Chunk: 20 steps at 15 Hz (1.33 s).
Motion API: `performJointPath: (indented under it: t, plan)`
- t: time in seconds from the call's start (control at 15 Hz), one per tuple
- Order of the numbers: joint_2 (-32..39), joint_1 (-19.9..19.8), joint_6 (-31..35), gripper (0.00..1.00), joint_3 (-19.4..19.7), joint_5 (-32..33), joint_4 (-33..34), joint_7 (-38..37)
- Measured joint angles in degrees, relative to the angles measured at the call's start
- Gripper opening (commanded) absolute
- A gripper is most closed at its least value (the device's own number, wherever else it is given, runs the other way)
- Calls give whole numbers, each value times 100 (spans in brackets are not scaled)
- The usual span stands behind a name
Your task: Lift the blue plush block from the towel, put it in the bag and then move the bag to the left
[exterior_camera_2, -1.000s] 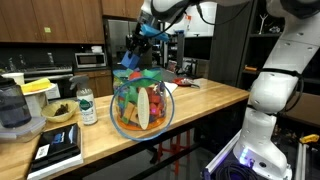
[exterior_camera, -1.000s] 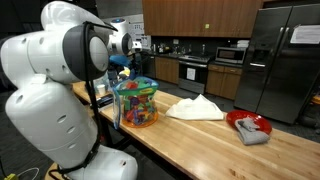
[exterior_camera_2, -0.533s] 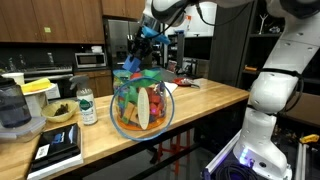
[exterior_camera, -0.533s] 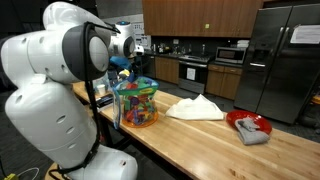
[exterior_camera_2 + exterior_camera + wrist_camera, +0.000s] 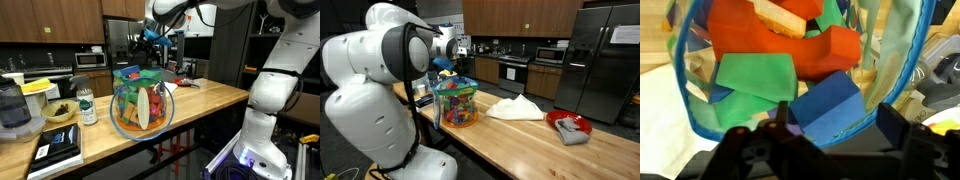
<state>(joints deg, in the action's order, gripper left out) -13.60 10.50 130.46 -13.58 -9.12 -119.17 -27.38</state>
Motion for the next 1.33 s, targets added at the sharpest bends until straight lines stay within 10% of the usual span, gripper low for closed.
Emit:
performJointPath:
  t: [1.33]
  plan:
    - [-37,-1019,1401,100,732,759,-528,107]
